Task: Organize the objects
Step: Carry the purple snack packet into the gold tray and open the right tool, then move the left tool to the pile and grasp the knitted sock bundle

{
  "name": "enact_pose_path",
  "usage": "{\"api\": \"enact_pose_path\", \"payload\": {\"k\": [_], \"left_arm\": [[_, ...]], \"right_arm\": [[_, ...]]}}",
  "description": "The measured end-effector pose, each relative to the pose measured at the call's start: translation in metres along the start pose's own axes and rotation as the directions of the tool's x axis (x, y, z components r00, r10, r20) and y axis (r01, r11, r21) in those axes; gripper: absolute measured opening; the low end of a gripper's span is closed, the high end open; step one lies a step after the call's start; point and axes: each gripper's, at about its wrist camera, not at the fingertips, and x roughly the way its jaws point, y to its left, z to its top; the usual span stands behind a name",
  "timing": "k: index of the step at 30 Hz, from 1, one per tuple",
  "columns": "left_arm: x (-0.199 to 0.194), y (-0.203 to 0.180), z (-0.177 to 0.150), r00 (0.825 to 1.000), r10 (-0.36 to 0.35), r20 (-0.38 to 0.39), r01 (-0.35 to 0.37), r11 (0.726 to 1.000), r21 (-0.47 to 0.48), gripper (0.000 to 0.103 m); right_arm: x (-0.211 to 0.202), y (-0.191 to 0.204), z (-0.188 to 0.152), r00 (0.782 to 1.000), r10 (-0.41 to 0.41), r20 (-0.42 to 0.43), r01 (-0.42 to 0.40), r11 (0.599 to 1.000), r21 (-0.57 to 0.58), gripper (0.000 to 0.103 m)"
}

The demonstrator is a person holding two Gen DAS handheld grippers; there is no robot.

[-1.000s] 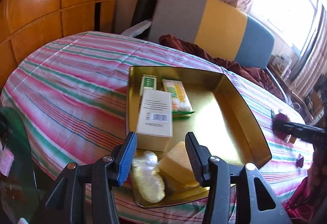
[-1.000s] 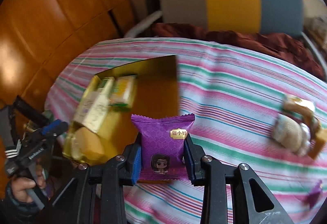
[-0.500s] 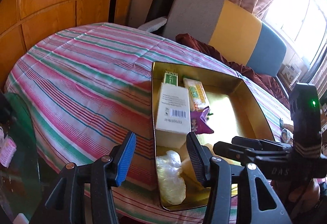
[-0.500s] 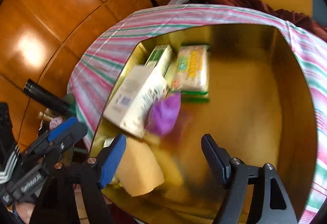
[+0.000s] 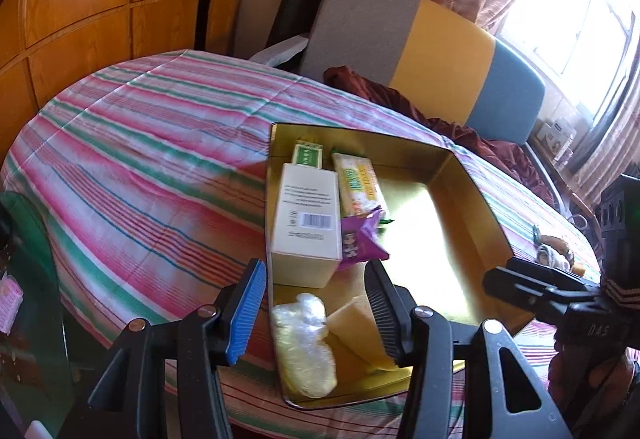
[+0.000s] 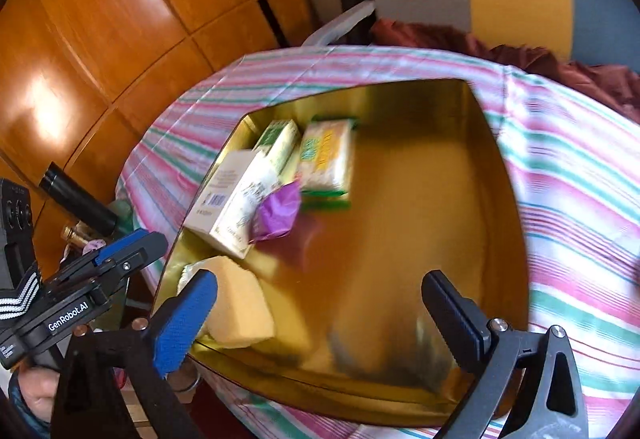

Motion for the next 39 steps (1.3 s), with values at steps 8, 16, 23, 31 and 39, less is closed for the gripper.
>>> {"api": "enact_pose_path", "payload": {"k": [8,16,23,31,39], "left_arm": [[-0.002,-0.028,0.007,0.999,-0.046,-0.011,0.046,0.998,0.041,0.052],[0.005,-0.088,0.009,0.993,-0.111,-0.049,0.119,0.975,0.189,0.052],[0.012,-0.167,0.002,0.978,-0.183,-0.1,0.206,0.918,0.338,0.063],[0.039,-0.276,-0.017,0.955,-0.234,-0.184,0.296,0.815,0.499,0.081],[0.082,-0.359,-0.033,0.928,-0.244,-0.283,0.366,0.745,0.558,0.088]], "right_arm": [[-0.055,-0.071,-0.009,0.992,-0.113,0.059,0.106,0.989,0.107,0.103],[-0.132,-0.191,-0.024,0.938,-0.336,0.084,0.3,0.91,0.286,0.103],[-0.209,-0.318,-0.065,0.821,-0.56,0.115,0.371,0.674,0.639,0.103],[-0.239,-0.37,-0.101,0.829,-0.54,0.145,0.166,0.485,0.858,0.103],[-0.23,-0.371,-0.099,0.868,-0.465,0.175,0.098,0.505,0.857,0.103]]}}
